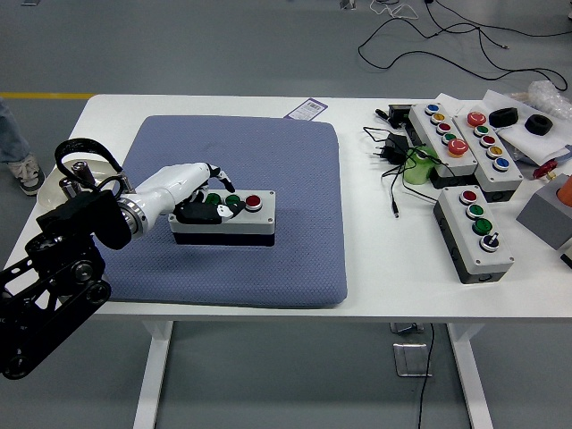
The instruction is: Pick up the button,place it on the desk,press the button,press the button
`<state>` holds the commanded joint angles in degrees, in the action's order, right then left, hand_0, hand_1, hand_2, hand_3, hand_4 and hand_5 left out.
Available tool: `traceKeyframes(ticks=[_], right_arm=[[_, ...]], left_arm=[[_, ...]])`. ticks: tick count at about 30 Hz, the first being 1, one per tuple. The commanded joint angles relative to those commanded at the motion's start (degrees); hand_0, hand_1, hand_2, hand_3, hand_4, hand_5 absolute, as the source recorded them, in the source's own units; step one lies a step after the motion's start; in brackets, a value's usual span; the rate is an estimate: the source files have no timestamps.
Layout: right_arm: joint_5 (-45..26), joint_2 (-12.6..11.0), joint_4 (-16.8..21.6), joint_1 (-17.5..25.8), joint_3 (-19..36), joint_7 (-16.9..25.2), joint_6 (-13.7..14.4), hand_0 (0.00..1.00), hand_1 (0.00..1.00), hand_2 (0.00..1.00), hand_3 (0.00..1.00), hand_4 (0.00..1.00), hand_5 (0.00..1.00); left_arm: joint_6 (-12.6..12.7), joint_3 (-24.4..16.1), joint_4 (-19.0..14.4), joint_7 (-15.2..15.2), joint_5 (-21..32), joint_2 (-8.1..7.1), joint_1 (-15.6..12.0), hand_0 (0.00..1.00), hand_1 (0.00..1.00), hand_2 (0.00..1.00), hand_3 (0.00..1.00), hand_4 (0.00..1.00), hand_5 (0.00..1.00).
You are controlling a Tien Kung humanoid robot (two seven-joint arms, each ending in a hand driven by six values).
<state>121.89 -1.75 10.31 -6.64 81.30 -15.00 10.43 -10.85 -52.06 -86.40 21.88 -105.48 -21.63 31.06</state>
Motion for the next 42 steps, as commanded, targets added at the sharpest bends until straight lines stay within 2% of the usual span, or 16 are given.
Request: traceKeyframes(ticks=[6,17,24,30,36,42], right_arm=[[0.12,0.01,0.0,0.05,-0.06,-0.05,-0.04,0.685,0.664,0.714,0.658,0.35,0.194],[-0.24,-0.02,0.0,-0.06,-0.48,-0.06,-0.03,0.685,0.664,0.715,0.658,0.35,0.194],[-0.16,-0.04,0.0,-0.09,-0.4,-0.05,-0.02,0.684,0.664,0.715,0.658,0.35,0.194],[-0.38,-0.03,0.0,-0.19,-0.55,-0.06,-0.04,0.684,0.664,0.715,0.658,0.35,0.194],[-0.43,-0.08,0.0,-0.22,-0.7,-0.05,-0.08,0.684,0.664,0.715,0.658,0.35,0.194],[-0.35,-0.03,0.0,-0.26,-0.75,-0.04,-0.1,0.684,0.664,0.715,0.658,0.35,0.194]], left_arm=[[0.43,1.87,2.62,0.19,-0.13,0.78,1.44,0.002,0.045,0.128,0.703,0.689,0.766],[-0.56,2.64,5.22,0.4,0.52,0.61,1.61,0.002,0.045,0.124,0.709,0.691,0.772],[-1.48,3.05,5.56,0.87,0.76,0.51,1.58,0.002,0.044,0.123,0.703,0.691,0.771],[0.46,2.51,4.81,0.39,0.63,0.52,1.69,0.002,0.044,0.122,0.707,0.691,0.773],[2.31,2.29,3.37,-0.3,1.34,1.39,2.22,0.002,0.044,0.121,0.709,0.686,0.782],[1.94,3.03,3.87,-0.03,2.11,2.63,2.83,0.002,0.037,0.113,0.711,0.688,0.788]])
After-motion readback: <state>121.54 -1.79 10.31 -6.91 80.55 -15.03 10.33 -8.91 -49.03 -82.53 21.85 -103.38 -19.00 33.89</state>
